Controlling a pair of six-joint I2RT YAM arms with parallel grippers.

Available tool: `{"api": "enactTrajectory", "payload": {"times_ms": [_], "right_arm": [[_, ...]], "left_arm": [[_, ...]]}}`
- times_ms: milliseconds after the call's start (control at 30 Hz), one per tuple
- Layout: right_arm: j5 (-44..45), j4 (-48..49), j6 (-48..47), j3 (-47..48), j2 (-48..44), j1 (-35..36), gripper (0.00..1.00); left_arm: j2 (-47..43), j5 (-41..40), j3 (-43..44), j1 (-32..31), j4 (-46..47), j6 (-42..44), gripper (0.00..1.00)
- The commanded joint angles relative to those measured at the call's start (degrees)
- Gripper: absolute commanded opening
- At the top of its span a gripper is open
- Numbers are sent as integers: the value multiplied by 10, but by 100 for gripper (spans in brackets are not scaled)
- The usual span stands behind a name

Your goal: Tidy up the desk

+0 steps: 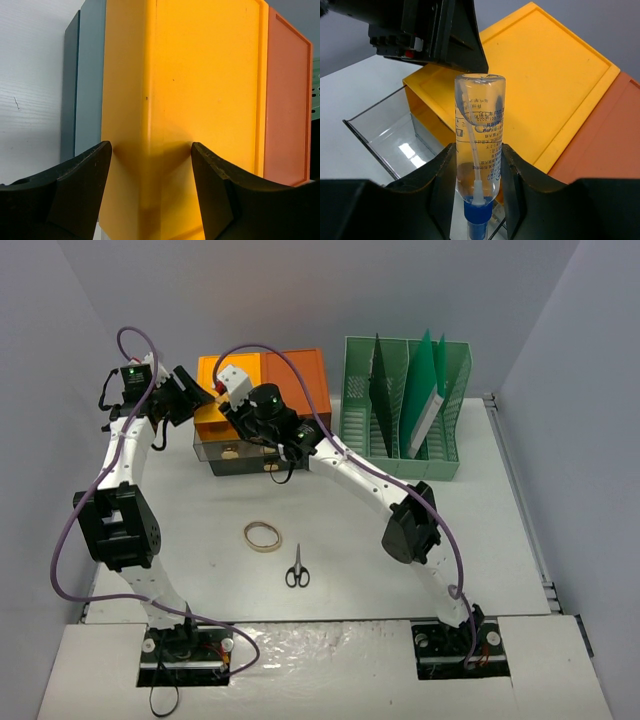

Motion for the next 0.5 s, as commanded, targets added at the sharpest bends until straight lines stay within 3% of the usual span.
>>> {"api": "enactTrajectory", "payload": {"times_ms": [0,467], "right_arm": [[-38,74,-1,-12,-12,-4,0],[-85,48,35,-61,-26,-4,0]], "left_arm": [[-4,-27,-1,-3,-76,41,60],[-3,-32,0,-3,-76,41,60]]}}
